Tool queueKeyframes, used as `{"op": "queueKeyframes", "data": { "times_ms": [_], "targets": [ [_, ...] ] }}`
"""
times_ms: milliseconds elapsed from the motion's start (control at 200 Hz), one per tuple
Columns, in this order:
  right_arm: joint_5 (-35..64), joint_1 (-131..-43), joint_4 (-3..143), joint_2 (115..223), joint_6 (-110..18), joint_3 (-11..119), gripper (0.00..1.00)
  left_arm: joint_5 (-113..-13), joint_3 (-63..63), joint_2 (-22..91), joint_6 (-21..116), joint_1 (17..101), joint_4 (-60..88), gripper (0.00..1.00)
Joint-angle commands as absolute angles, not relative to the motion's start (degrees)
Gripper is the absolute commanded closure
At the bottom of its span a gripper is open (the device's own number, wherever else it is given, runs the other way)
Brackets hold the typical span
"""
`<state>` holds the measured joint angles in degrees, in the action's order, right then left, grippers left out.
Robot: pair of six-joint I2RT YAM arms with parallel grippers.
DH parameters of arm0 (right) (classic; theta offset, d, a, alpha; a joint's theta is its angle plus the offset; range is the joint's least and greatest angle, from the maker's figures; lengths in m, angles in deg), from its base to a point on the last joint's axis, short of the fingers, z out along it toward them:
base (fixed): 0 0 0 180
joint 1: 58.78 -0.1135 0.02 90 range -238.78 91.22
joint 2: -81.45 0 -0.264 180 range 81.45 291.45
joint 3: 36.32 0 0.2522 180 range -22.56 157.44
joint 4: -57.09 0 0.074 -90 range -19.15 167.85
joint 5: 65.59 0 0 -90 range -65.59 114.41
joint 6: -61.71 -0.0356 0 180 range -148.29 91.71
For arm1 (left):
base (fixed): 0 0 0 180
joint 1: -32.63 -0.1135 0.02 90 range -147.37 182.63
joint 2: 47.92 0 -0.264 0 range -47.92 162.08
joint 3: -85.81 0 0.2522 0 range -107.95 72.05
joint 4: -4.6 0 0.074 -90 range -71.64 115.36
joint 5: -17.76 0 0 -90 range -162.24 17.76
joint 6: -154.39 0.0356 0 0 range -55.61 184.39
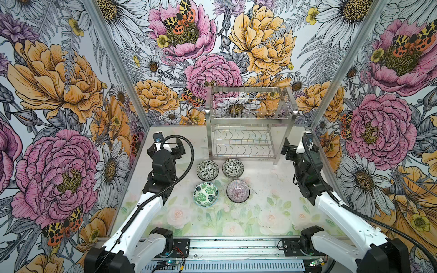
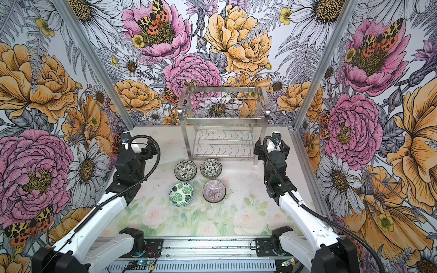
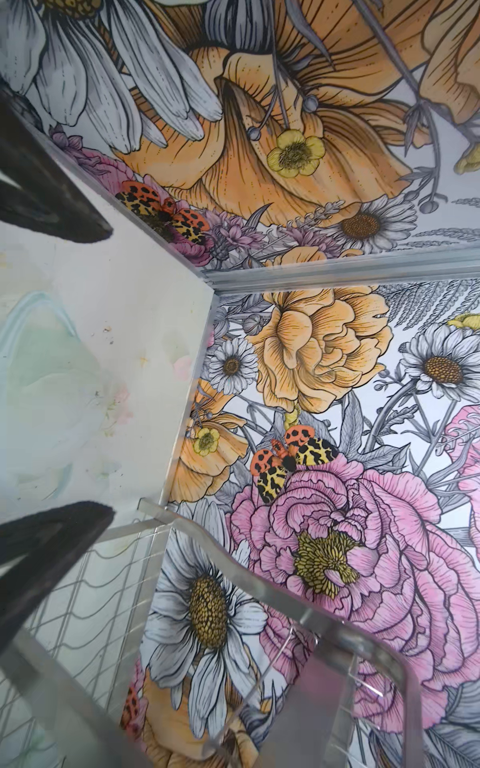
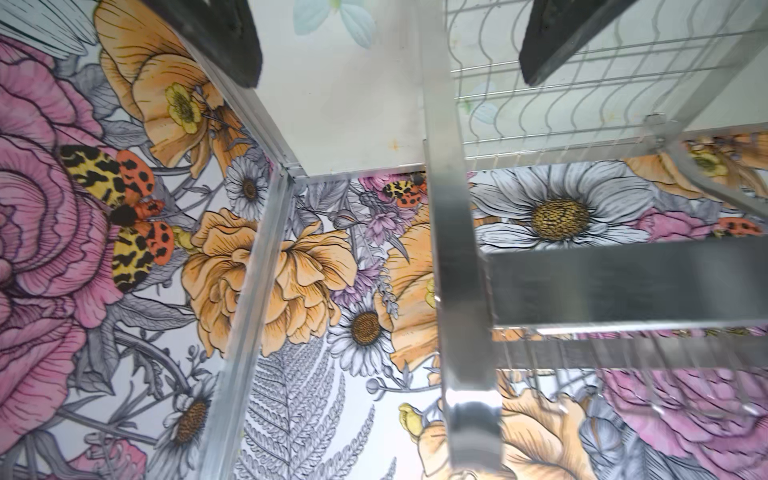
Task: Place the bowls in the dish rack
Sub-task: 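Move left gripper over the stacked leaf bowl while right gripper approaches the rack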
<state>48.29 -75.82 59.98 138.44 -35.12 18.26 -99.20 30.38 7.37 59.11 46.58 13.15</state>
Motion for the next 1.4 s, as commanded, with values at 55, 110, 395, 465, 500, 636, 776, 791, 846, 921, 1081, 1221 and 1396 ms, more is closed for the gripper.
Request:
{"op": "queueKeyframes", "data": {
  "times_ms": [55, 110, 395, 465, 500, 636, 776, 791, 846, 921, 1081, 1221, 1396],
  "targets": [
    [46.0, -81.0, 80.3, 141.1, -38.2, 26.9, 0.01, -91.0, 26.9, 8.4, 53.0, 48.6, 33.3, 0.01],
    [46.1, -82.5, 84.0, 142.9, -38.5, 29.6, 0.01, -89.4, 26.3, 9.4, 52.9, 49.2, 34.8, 0.01],
    [42.1, -85.2, 88.3, 149.0, -39.4, 35.3, 0.01, -84.7, 24.4, 18.8, 51.5, 49.3, 36.7, 0.01],
    [41.9, -85.5, 88.6, 150.4, -39.3, 36.0, 0.01, -84.6, 24.1, 20.6, 51.1, 49.2, 36.7, 0.01],
    [41.7, -85.7, 88.5, 151.0, -39.1, 36.2, 0.01, -82.8, 24.1, 21.4, 50.9, 49.2, 36.4, 0.01],
    [41.3, -86.2, 88.4, 153.3, -39.1, 37.1, 0.01, -81.2, 24.5, 23.8, 50.4, 48.7, 35.6, 0.01],
    [41.4, -86.3, 88.5, 155.1, -38.7, 38.2, 0.01, -78.3, 24.8, 26.7, 49.4, 47.1, 33.9, 0.01],
    [41.4, -86.3, 88.5, 155.3, -38.6, 38.3, 0.01, -78.1, 24.8, 27.1, 49.4, 47.0, 33.7, 0.01],
    [41.5, -86.3, 88.5, 155.8, -38.4, 38.7, 0.02, -77.6, 24.3, 28.7, 49.4, 46.9, 33.6, 0.02],
    [41.5, -86.3, 88.5, 156.4, -38.2, 39.1, 0.02, -77.3, 23.6, 30.8, 49.4, 47.2, 33.5, 0.04],
    [41.5, -86.4, 88.5, 157.5, -38.1, 39.3, 0.02, -77.3, 21.8, 34.8, 49.9, 49.1, 33.5, 0.14],
    [41.6, -86.4, 88.5, 157.7, -38.0, 39.2, 0.02, -77.9, 20.6, 37.5, 50.0, 50.4, 33.5, 0.24],
    [42.2, -86.4, 88.4, 157.7, -37.7, 38.8, 0.02, -78.5, 19.8, 39.5, 50.3, 50.9, 33.8, 0.41]
  ]
}}
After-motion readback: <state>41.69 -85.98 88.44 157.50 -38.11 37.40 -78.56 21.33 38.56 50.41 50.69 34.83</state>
